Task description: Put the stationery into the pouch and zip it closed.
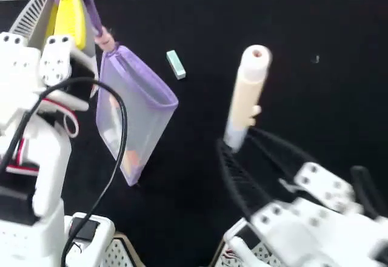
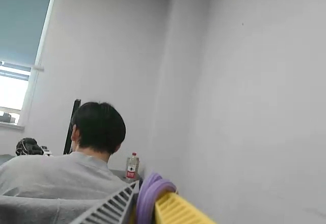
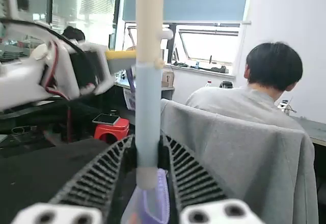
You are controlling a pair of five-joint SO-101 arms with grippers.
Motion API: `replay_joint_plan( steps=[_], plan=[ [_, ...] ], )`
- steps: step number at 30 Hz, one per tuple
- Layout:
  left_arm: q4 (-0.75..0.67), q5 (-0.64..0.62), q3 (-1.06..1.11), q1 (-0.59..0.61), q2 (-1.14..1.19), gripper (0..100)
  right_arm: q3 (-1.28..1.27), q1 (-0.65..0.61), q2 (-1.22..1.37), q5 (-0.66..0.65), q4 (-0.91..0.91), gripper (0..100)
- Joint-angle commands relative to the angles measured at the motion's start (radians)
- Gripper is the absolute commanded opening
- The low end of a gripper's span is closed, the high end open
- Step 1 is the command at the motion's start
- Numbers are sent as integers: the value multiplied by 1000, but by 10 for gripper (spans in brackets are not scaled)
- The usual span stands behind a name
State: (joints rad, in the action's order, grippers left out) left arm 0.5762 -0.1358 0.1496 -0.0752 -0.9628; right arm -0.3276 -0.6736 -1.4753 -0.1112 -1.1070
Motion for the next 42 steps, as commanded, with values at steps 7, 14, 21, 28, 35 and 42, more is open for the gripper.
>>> replay_joint_plan(
  steps=[7, 14, 21, 28, 35, 42],
  plan=[
    [-25, 86, 127, 10, -270, 30, -532, -140, -320, -12, 394, 11],
    [-26, 86, 246, 7, -333, 29, -621, -144, -229, 43, 500, 11],
    [-103, 23, 317, 13, -342, 29, -624, -144, -58, 64, 605, 11],
    [-104, -100, 317, 13, -342, 29, -561, -190, 25, 66, 623, 11],
    [-97, -112, 329, 13, -422, 29, -677, -190, 15, 68, 790, 11],
    [-100, -109, 378, 16, -517, 29, -811, -190, 96, 170, 1046, 11]
  ],
)
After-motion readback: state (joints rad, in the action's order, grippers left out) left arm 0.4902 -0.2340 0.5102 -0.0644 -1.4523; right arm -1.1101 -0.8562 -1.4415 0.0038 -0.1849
